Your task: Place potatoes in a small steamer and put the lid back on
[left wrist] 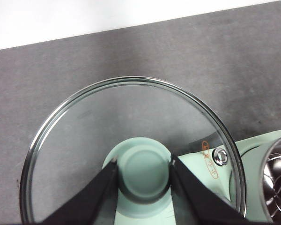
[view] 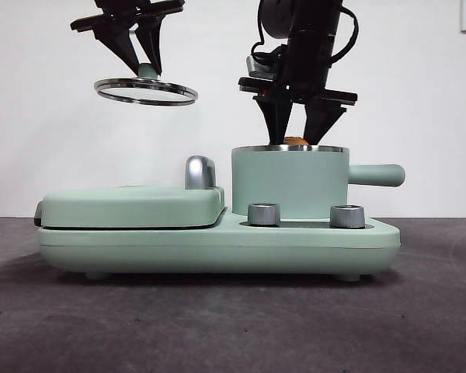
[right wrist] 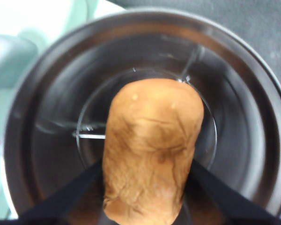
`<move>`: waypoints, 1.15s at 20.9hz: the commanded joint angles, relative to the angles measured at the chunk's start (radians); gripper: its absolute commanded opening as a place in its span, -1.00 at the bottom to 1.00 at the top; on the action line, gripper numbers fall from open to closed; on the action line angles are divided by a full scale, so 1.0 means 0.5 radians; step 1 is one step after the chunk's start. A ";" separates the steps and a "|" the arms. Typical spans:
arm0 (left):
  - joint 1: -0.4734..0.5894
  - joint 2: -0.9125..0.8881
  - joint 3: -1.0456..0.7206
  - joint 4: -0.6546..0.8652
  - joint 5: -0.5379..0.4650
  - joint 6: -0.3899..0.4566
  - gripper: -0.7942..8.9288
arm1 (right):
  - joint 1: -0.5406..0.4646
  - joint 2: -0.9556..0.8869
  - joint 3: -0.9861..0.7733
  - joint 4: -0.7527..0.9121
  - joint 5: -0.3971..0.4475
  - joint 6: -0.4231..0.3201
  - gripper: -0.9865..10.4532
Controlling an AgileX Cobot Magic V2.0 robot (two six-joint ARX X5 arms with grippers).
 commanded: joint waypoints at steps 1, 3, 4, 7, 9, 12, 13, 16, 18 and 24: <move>-0.016 -0.006 0.085 0.035 0.004 -0.018 -0.82 | 0.000 0.040 0.060 -0.016 0.000 -0.017 -0.34; -0.028 -0.006 0.085 0.025 0.004 -0.018 -0.82 | 0.000 0.040 0.060 -0.017 -0.013 -0.016 -0.34; -0.031 -0.006 0.085 0.018 0.003 -0.018 -0.82 | 0.000 0.040 0.060 -0.018 -0.022 -0.016 -0.34; -0.046 -0.006 0.085 -0.007 0.004 -0.018 -0.82 | 0.000 0.040 0.060 -0.033 -0.021 -0.015 -0.30; -0.055 -0.006 0.085 -0.008 0.004 -0.020 -0.82 | 0.000 0.040 0.060 -0.031 -0.021 -0.015 -0.20; -0.069 -0.006 0.085 -0.007 0.005 -0.033 -0.82 | 0.002 0.026 0.063 -0.052 -0.009 -0.015 -0.13; -0.072 -0.006 0.085 -0.008 0.005 -0.033 -0.82 | 0.002 0.016 0.063 -0.069 -0.005 -0.014 -0.13; -0.081 -0.006 0.085 -0.007 0.059 -0.053 -0.82 | 0.000 -0.114 0.066 -0.170 -0.006 -0.016 -0.13; -0.092 -0.006 0.084 -0.008 0.081 -0.057 -0.82 | -0.005 -0.259 0.066 -0.224 0.000 -0.024 -0.13; -0.150 -0.006 0.084 -0.011 0.088 -0.072 -0.82 | -0.007 -0.829 -0.021 -0.350 0.002 -0.025 -0.13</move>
